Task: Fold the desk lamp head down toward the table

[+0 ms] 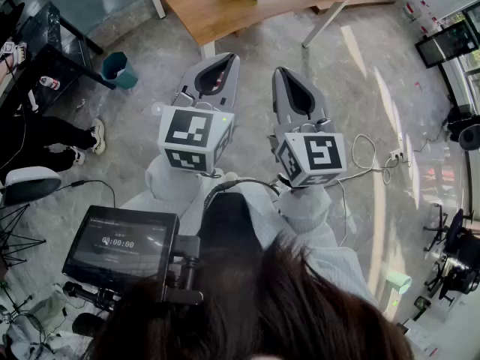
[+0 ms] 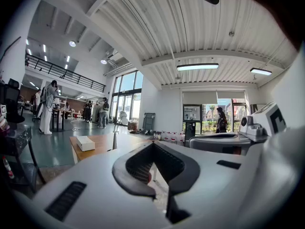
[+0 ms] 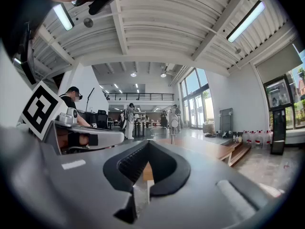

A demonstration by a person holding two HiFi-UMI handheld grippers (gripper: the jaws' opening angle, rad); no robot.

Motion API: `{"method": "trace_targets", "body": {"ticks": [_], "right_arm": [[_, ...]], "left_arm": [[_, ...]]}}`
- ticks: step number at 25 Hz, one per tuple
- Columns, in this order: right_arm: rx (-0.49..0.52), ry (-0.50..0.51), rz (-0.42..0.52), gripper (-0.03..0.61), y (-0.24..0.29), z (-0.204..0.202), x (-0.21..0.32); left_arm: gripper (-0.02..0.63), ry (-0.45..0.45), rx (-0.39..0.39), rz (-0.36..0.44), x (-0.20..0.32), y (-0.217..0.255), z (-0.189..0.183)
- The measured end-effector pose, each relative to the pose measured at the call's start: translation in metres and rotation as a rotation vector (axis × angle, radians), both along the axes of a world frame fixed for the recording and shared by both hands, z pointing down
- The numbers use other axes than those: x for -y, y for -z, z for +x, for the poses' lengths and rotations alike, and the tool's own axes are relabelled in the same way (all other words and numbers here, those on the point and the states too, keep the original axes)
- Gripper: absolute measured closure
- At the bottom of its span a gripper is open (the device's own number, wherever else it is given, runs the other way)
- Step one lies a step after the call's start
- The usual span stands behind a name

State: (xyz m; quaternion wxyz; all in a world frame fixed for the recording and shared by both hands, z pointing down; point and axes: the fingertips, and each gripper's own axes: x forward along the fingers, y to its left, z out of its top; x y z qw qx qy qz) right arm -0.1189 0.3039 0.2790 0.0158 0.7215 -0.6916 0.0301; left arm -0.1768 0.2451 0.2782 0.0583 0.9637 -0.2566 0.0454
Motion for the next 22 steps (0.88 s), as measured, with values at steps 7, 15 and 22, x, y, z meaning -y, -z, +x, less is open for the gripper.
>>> {"method": "trace_targets", "body": {"ticks": [7,15,22], "right_arm": [[-0.002,0.007,0.005,0.577,0.001,0.0,0.002],[-0.006,0.02,0.004,0.577,0.003,-0.002,0.006],[0.004,0.025,-0.001,0.577,0.004,0.011,0.002]], "left_arm": [[0.611,0.004,0.0,0.004,0.0,0.0,0.002],[0.611,0.018,-0.005,0.005,0.005,0.003,-0.001],[0.611,0.038,0.001,-0.009,0.007,-0.001,0.007]]}}
